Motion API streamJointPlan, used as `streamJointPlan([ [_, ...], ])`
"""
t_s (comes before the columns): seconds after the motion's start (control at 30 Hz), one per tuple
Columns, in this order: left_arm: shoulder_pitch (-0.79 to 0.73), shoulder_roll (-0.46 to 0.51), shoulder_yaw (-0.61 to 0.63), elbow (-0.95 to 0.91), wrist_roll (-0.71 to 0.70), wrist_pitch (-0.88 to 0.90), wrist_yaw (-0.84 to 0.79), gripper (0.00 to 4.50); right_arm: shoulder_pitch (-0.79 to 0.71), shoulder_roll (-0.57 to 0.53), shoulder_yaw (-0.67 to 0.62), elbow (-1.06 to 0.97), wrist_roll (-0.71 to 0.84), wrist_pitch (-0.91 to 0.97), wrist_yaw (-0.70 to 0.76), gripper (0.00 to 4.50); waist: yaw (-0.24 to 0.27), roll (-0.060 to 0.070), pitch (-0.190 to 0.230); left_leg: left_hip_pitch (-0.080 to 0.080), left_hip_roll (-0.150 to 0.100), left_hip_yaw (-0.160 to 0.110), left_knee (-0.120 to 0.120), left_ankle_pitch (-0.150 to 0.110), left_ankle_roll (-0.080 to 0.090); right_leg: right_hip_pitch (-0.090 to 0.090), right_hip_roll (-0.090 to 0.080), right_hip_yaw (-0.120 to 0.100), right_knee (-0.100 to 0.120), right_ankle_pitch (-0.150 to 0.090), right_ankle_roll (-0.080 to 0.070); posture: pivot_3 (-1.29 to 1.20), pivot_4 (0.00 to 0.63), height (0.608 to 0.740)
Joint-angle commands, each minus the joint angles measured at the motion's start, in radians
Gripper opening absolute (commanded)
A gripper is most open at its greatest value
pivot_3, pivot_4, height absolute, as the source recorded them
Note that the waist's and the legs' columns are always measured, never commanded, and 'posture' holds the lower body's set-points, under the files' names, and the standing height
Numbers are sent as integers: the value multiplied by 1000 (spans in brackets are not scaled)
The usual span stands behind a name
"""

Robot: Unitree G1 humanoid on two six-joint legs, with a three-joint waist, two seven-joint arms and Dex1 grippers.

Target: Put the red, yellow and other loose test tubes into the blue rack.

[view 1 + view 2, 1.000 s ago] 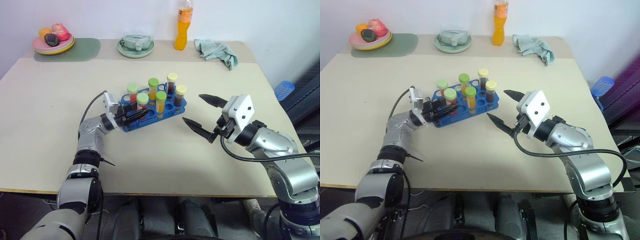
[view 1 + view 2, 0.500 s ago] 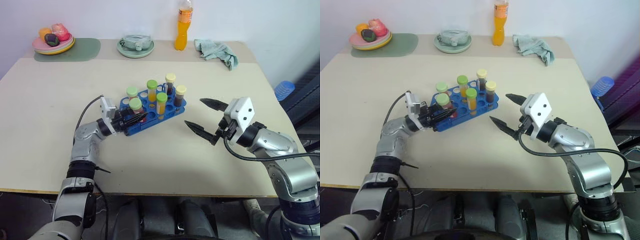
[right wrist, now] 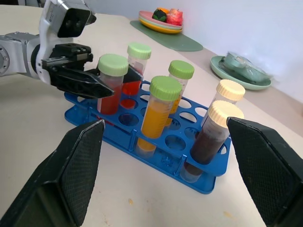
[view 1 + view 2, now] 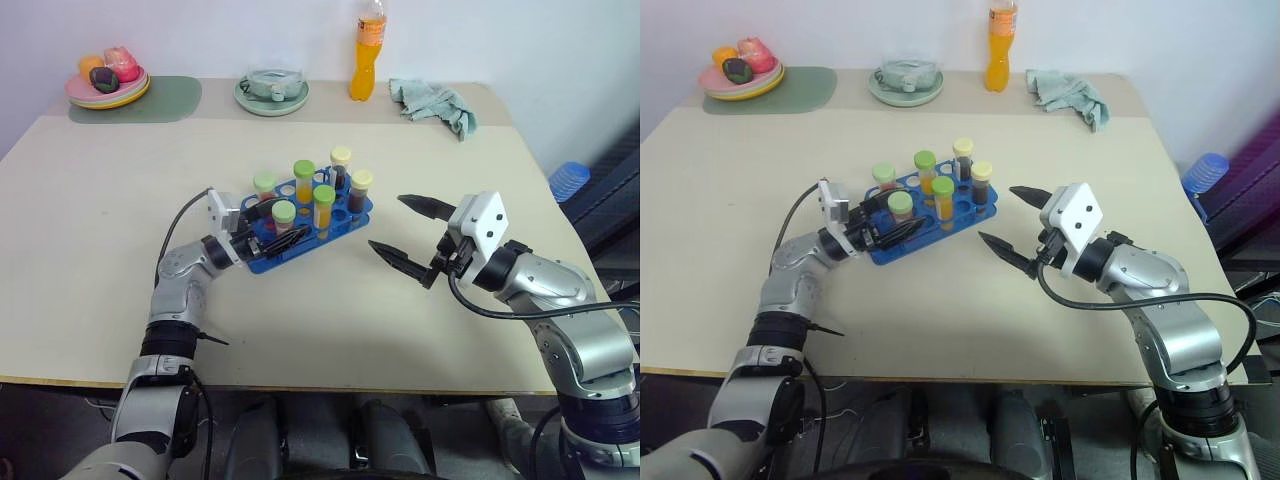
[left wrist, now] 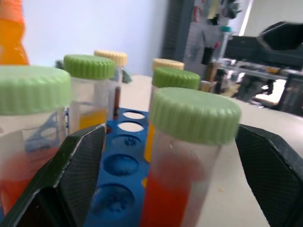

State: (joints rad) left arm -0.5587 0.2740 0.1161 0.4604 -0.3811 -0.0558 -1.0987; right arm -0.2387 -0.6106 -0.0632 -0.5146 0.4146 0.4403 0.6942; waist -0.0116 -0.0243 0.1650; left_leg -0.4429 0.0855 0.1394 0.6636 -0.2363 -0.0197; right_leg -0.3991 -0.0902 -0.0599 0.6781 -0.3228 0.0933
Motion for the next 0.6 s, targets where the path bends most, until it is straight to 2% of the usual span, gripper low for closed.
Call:
streamJointPlan([
  [0.03,9,16,-19,-69,8,-16,7,4465,-11,-17,-33,-15,7,-14,2,4224,0,0,0,0,0,0,0,0,0,0,0,0,0,0,0,0,150,740],
  [0.23,91,47,-41,-199,12,-14,24,4465,14,-31,-53,-18,16,-15,15,4224,0,0,0,0,0,0,0,0,0,0,0,0,0,0,0,0,150,740],
  [0.37,158,105,-44,-299,4,66,47,4465,43,-47,-79,-16,33,-7,34,4224,-1,0,0,0,0,-1,0,0,0,0,0,0,0,0,0,0,150,740],
  [0.6,272,181,-33,-422,29,88,125,4465,99,-66,-127,-5,60,-11,67,4224,0,0,0,0,0,-3,0,0,0,1,0,0,0,0,0,0,150,740],
])
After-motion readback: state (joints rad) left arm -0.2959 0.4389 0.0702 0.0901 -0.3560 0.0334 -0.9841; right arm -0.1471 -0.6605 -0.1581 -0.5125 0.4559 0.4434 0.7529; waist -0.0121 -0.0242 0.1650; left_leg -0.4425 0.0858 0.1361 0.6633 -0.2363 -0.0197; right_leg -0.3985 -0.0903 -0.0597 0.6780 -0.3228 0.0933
